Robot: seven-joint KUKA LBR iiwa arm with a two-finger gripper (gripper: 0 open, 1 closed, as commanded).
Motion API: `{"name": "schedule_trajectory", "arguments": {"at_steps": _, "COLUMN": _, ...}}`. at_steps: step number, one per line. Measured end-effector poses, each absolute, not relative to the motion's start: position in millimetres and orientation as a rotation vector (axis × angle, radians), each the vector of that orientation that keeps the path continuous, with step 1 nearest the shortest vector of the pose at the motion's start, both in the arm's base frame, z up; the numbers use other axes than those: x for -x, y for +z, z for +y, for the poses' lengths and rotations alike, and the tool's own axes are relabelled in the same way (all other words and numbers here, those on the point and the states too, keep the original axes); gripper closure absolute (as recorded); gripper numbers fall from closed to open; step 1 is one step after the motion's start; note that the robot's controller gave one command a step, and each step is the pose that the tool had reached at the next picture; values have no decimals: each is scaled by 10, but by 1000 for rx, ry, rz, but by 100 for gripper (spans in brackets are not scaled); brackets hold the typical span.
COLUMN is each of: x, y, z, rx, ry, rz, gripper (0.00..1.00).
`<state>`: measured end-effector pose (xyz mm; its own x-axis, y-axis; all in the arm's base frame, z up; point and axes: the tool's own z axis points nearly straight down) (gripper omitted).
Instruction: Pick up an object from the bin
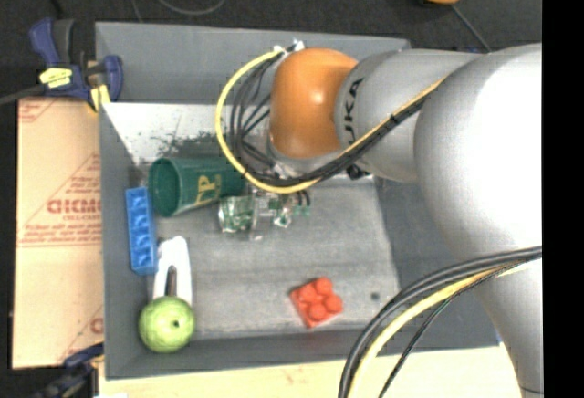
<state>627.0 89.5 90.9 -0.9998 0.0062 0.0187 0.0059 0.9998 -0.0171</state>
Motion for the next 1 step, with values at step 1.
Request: {"name": "schedule_trajectory", "arguments": {"at_steps": 1, "x": -6269, "y": 923, "z": 895, "rx": 11, "ry": 26, "rz": -3122, "gripper": 100}}
